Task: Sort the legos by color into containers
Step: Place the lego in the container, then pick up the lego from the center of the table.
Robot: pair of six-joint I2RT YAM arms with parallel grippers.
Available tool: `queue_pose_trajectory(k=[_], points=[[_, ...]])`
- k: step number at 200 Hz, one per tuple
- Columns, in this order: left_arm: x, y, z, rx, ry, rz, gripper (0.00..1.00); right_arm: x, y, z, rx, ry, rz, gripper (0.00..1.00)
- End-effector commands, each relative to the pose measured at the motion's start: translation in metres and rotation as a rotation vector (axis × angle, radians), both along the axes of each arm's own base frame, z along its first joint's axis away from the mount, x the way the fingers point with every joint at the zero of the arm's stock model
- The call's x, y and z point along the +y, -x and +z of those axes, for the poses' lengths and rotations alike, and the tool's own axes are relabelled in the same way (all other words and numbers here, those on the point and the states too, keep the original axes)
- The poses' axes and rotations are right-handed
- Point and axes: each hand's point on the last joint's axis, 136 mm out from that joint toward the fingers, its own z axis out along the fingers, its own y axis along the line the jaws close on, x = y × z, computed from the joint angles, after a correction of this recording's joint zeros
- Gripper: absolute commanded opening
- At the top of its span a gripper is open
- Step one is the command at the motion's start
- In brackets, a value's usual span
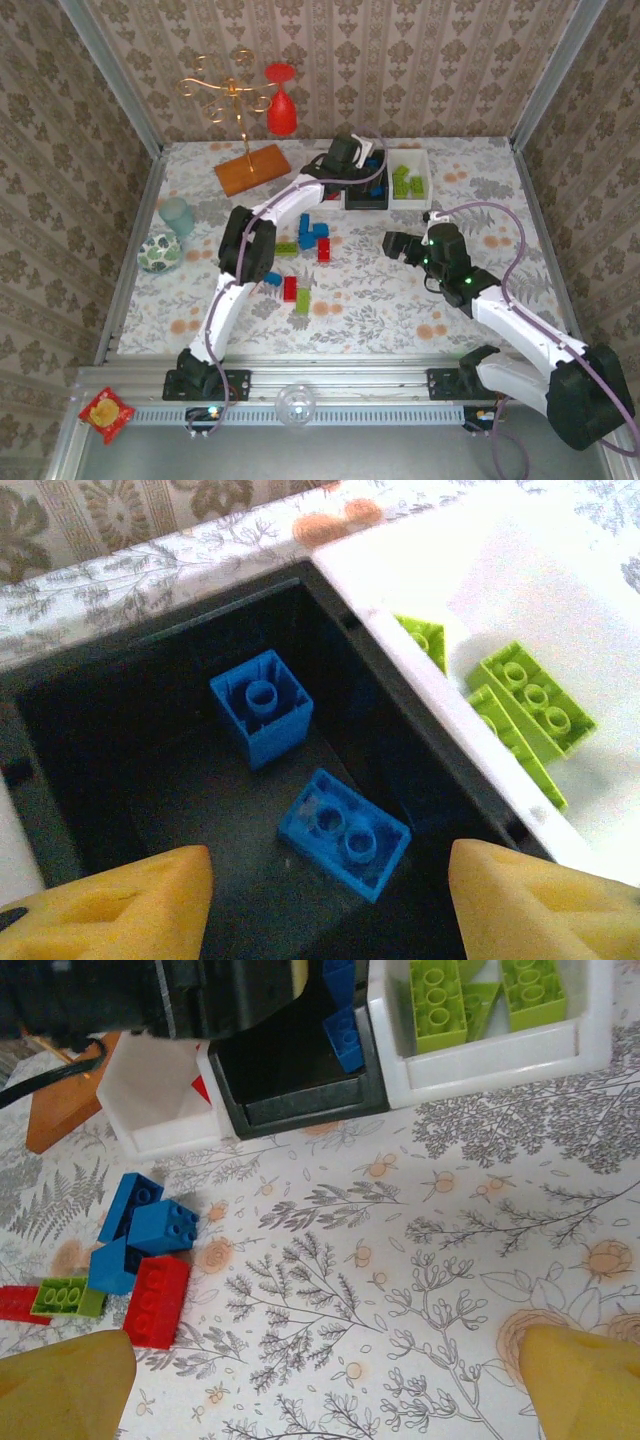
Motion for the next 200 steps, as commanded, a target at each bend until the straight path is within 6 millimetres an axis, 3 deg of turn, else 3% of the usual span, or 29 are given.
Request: queue_pose_trajectory(k=[1, 20, 33, 68, 82, 99, 120, 200], points=[[0.008, 0.023, 0.079, -0.077, 0.138, -0.029, 0.66, -0.008, 0.005, 0.0, -0.008, 0.041, -0.027, 1.0], [0.033, 0.049, 0.098, -0.111, 0.165, -0.014, 0.68, -0.002, 0.007, 0.001, -0.015, 0.072, 0.0, 0.99], [0.059, 0.07, 0.092, -0.1, 0.14, 0.013, 0.69, 0.005, 0.008, 0.0, -0.011, 0.094, 0.02, 0.99], [0.153, 0.118, 0.04, 0.0, 0.019, 0.194, 0.7, 0.014, 0.007, -0.003, 0.001, 0.113, 0.043, 0.99], [0.176, 0.133, 0.02, 0.035, -0.02, 0.216, 0.7, 0.015, 0.006, -0.004, 0.001, 0.114, 0.046, 0.99], [0.184, 0.139, -0.001, 0.112, -0.036, 0.191, 0.72, 0.018, 0.003, -0.008, 0.008, 0.112, 0.052, 0.99], [0.183, 0.13, -0.022, 0.206, -0.044, 0.188, 0.67, 0.021, 0.0, -0.013, 0.026, 0.115, 0.059, 0.99], [0.179, 0.086, -0.062, 0.254, -0.146, 0.213, 0.52, 0.018, 0.003, -0.012, 0.038, 0.13, 0.054, 0.99]])
